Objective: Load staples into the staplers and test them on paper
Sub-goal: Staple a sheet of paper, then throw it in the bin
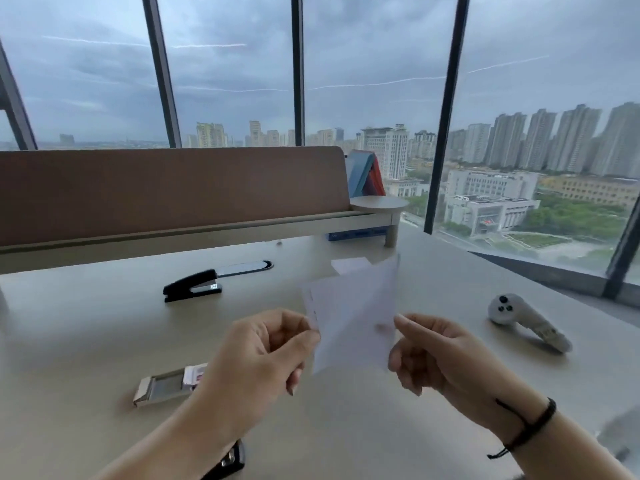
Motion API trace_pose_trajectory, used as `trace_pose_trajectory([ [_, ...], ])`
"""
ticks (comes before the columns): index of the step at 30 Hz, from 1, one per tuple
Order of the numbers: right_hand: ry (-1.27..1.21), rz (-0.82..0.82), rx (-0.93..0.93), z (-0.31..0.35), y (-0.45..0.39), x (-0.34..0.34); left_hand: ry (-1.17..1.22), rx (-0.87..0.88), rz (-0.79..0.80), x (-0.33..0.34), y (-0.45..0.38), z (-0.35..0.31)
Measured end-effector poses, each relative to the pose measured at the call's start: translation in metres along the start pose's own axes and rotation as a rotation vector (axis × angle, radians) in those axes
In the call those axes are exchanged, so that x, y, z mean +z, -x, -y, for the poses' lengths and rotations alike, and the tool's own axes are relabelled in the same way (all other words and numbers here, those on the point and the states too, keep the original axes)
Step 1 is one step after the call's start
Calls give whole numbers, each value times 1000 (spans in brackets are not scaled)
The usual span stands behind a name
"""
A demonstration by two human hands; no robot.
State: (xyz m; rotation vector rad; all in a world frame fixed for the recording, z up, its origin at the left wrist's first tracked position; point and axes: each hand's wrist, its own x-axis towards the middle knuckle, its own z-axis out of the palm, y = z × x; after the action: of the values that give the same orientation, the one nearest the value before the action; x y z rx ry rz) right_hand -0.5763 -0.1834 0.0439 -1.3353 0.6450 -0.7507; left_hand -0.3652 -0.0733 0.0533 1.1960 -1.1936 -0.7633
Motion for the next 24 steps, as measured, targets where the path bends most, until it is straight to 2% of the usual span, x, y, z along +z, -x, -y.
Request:
trace_pose_trajectory([
  [5, -142, -239, -8, 2, 62, -72, -29, 82, 134, 85, 4, 0],
  [12, -208, -508, -10, -19, 166, -172, -104, 9, 374, 219, 15, 27],
  [18, -270, -734, -16, -74, 249, -248, -252, 38, 587, 336, 39, 60],
  [24, -342, -975, 95, -155, 309, -305, -373, -20, 732, 427, 60, 132],
])
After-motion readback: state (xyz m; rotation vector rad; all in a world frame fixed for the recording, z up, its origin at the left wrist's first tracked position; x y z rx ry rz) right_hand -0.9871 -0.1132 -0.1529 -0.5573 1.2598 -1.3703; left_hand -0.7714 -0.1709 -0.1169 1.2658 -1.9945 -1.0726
